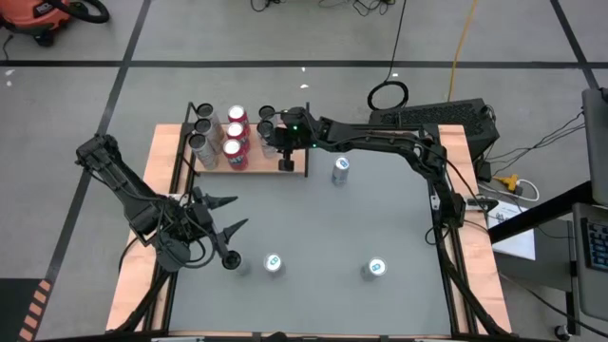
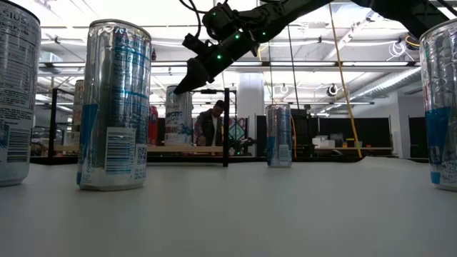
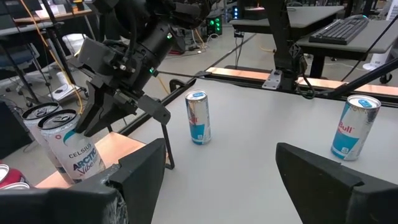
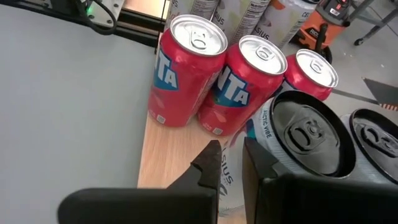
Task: Place canned beverage on shelf
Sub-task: Put the right white-blue soda can on the shelf aligned with the other white-blue soda can, then put the white-blue soda can on the shelf aligned with the other white-blue soda can
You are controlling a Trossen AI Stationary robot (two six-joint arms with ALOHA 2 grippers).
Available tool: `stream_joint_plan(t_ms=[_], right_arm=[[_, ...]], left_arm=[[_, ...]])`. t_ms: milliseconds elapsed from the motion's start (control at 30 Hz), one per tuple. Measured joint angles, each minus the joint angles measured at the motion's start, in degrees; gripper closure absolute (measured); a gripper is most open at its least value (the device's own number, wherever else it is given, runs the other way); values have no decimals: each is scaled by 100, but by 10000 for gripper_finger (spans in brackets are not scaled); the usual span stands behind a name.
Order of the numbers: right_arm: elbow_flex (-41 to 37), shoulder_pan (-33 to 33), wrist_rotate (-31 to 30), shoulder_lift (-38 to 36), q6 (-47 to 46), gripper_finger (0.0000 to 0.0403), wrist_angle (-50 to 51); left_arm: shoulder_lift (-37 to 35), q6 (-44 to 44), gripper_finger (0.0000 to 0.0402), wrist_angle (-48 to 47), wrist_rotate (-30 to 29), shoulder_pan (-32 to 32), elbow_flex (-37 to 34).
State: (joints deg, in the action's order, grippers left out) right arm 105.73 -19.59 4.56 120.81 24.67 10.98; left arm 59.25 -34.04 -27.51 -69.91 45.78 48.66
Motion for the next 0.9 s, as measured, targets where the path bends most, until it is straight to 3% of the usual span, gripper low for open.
stream_joint_plan(t_ms=[433, 700, 800, 900], right_arm=[[0, -44, -2, -6, 2, 397, 34], [2, 273, -98, -17, 2, 397, 24], [2, 449, -556, -104, -73, 397, 402], [2, 682, -552, -378, -213, 397, 992]], left_arm=[[2, -15, 100, 0, 0, -1, 0], [2, -17, 100, 0, 2, 0, 0], [2, -17, 100, 0, 2, 0, 0], [2, -15, 100, -1, 10, -1, 0]])
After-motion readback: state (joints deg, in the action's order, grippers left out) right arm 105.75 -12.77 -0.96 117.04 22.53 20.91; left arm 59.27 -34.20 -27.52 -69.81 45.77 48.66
